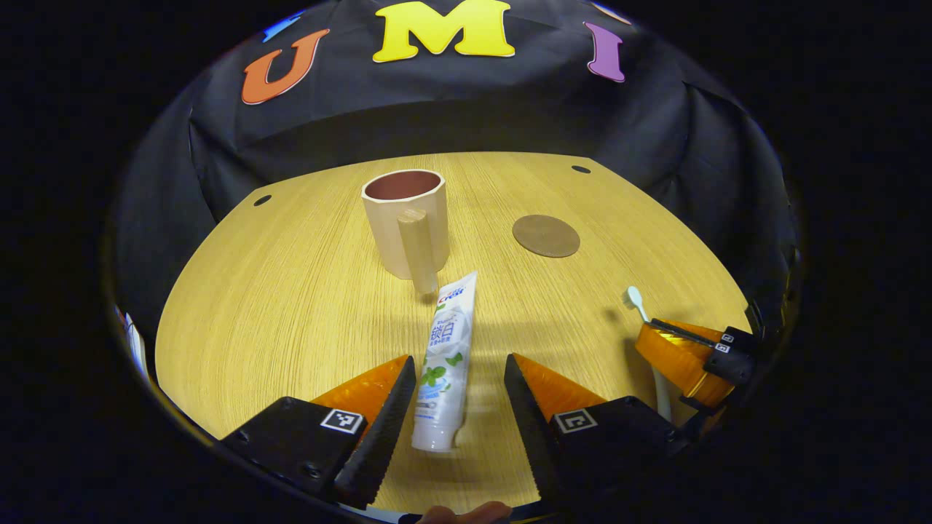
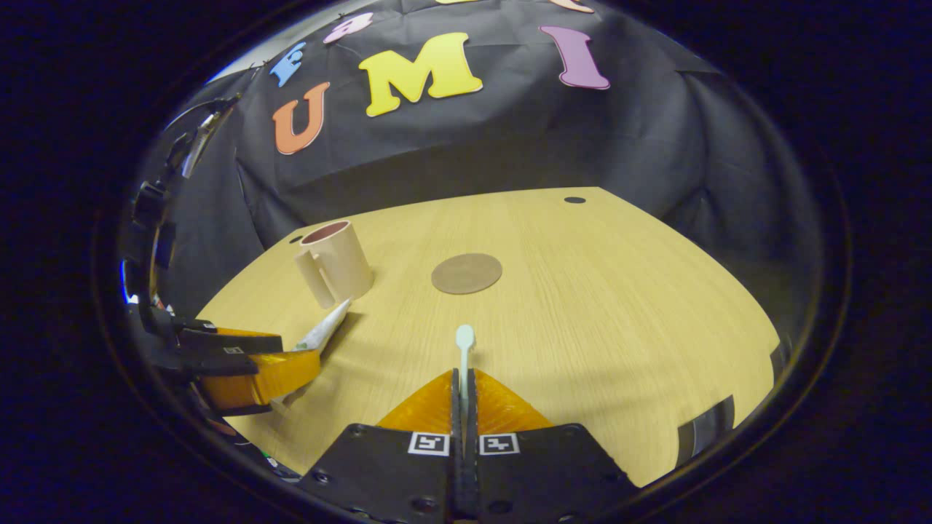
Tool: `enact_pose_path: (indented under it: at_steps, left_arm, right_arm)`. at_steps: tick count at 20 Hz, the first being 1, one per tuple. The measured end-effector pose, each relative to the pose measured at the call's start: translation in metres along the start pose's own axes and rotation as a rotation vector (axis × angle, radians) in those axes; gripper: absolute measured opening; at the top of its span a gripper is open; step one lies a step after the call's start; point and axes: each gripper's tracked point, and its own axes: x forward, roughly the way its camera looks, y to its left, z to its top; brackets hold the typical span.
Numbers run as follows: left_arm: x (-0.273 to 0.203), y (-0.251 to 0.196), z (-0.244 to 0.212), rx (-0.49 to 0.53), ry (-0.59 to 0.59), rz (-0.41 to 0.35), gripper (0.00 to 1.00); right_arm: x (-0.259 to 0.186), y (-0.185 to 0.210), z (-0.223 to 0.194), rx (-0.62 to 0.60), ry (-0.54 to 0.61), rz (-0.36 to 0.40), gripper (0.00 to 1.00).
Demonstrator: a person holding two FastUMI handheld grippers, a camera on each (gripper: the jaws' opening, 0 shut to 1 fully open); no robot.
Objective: Put the toothbrush and toothpaste on the desktop into the cup, then pick up the cup and place it on the coaster on the desktop.
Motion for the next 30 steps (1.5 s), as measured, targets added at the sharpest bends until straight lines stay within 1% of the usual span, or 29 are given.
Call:
enact_pose_path:
  at_steps: [4,5,6,7,8,9,10,11,12,13,14,15,16,18,20,22,24,27,30]
  left_arm:
    - [0.021,-0.008,-0.012,-0.005,0.077,-0.024,0.8]
    - [0.021,-0.009,-0.006,0.01,0.057,-0.022,0.8]
    - [0.021,-0.01,-0.008,0.023,0.069,-0.023,0.8]
    - [0.021,-0.009,-0.007,0.028,0.061,-0.018,0.88]
    - [0.022,-0.01,-0.007,0.046,0.068,-0.014,0.88]
    - [0.021,-0.01,-0.006,0.06,0.071,-0.008,0.8]
    - [0.022,-0.009,-0.006,0.071,0.071,-0.003,0.81]
    - [0.021,-0.01,-0.007,0.08,0.078,-0.004,0.88]
    - [0.019,-0.012,-0.008,0.09,0.087,-0.003,0.76]
    - [0.018,-0.012,-0.009,0.101,0.094,0.003,0.72]
    - [0.02,-0.011,-0.01,0.106,0.097,0.01,0.49]
    - [0.02,-0.01,-0.011,0.124,0.097,0.019,0.48]
    - [0.018,-0.01,-0.01,0.131,0.09,0.027,0.45]
    - [0.013,-0.012,-0.011,0.122,0.078,0.029,0.41]
    - [0.002,-0.015,-0.002,0.099,0.032,0.022,0.38]
    - [-0.015,-0.007,0.016,0.084,-0.049,0.056,0.38]
    - [-0.038,-0.003,0.038,0.055,-0.139,0.068,0.38]
    - [-0.069,0.005,0.092,-0.019,-0.317,0.07,0.38]
    - [-0.082,0.032,0.151,-0.074,-0.468,0.117,0.38]
  right_arm:
    - [-0.003,-0.009,0.003,0.017,-0.007,0.0,0.0]
    - [-0.004,-0.012,0.004,0.021,-0.009,-0.002,0.0]
    - [-0.004,-0.014,0.005,0.024,-0.009,-0.003,0.0]
    - [-0.003,-0.015,0.004,0.028,-0.007,0.0,0.0]
    - [-0.003,-0.015,0.004,0.028,-0.005,0.004,0.0]
    - [-0.003,-0.014,0.004,0.028,-0.004,0.008,0.0]
    - [-0.003,-0.013,0.003,0.027,-0.002,0.012,0.0]
    - [-0.003,-0.013,0.002,0.028,-0.002,0.017,0.0]
    - [-0.004,-0.013,0.002,0.029,-0.001,0.019,0.0]
    - [-0.005,-0.014,0.002,0.03,-0.001,0.021,0.0]
    - [-0.006,-0.016,0.002,0.032,-0.003,0.02,0.0]
    - [-0.008,-0.019,0.003,0.037,-0.008,0.019,0.0]
    - [-0.009,-0.021,0.005,0.043,-0.013,0.018,0.0]
    - [-0.011,-0.026,0.007,0.053,-0.023,0.015,0.0]
    - [-0.014,-0.029,0.008,0.06,-0.027,0.014,0.0]
    - [-0.016,-0.029,0.01,0.064,-0.033,0.018,0.0]
    - [-0.019,-0.027,0.012,0.06,-0.044,0.024,0.0]
    - [-0.026,-0.019,0.017,0.05,-0.064,0.047,0.0]
    - [-0.034,-0.015,0.018,0.029,-0.073,0.062,0.0]
